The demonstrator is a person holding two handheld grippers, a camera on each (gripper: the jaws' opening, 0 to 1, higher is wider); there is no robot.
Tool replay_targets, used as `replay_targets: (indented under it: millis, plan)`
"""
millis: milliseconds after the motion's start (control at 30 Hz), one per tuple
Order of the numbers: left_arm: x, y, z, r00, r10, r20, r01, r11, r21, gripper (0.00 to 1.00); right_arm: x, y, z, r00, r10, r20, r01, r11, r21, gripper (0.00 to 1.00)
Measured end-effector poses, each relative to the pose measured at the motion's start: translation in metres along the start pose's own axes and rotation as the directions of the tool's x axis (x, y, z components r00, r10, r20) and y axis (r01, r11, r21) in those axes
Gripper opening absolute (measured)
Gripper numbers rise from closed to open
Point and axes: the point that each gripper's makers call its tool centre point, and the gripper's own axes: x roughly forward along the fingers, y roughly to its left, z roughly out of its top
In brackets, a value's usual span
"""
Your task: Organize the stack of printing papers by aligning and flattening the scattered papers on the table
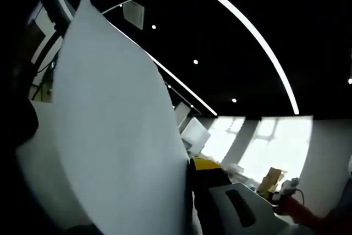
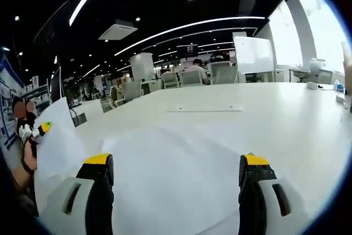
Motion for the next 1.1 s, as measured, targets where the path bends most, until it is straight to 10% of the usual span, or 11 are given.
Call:
replay_targets:
  millis: [400,1100]
  plan:
    - [0.000,0.000,0.000,1.000,0.000,0.001,0.000,1.000,0.000,0.07,0.002,-0.006,0.010,0.995,0.017,0.099,-0.019,1.000,0.018,0.90]
    - [0.000,0.001,0.002,1.000,0.000,0.005,0.000,1.000,-0.006,0.07,0.001,-0.010,-0.017,0.998,-0.022,0.064,0.025,0.999,-0.041,0.90]
